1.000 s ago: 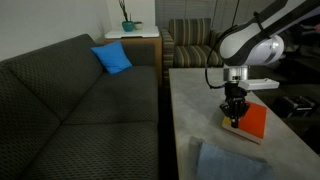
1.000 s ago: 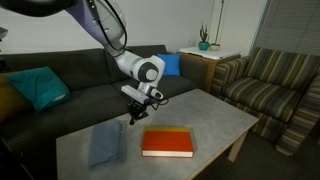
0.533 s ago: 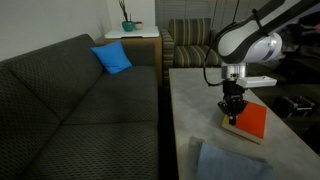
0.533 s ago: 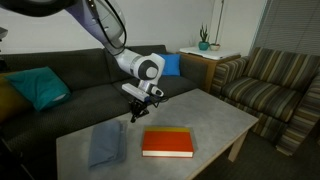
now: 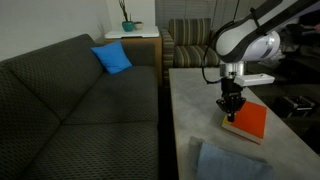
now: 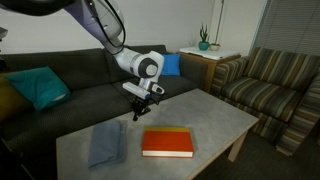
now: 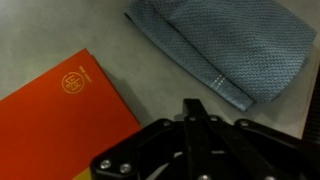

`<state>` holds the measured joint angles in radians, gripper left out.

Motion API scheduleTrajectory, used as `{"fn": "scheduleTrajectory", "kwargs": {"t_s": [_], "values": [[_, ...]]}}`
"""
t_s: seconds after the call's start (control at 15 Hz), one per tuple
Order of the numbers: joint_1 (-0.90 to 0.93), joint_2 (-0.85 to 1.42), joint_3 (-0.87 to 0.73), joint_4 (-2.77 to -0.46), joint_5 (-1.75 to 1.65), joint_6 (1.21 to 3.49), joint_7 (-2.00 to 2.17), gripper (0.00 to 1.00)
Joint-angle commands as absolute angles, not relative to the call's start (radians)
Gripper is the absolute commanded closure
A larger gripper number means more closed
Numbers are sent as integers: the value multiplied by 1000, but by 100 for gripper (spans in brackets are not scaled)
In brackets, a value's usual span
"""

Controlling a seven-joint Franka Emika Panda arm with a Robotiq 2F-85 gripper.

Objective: Move the book backward slightly

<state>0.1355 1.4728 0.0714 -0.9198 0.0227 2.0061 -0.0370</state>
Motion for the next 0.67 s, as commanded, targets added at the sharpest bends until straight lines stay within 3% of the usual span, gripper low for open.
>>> {"fn": "scheduleTrajectory", "kwargs": {"t_s": [0.0, 0.4, 0.6], "values": [[137, 1474, 54, -938, 15, 2001, -22, 100], [130, 1476, 64, -930, 22, 1988, -32, 100], [143, 1476, 33, -965, 19, 2133, 34, 100]]}}
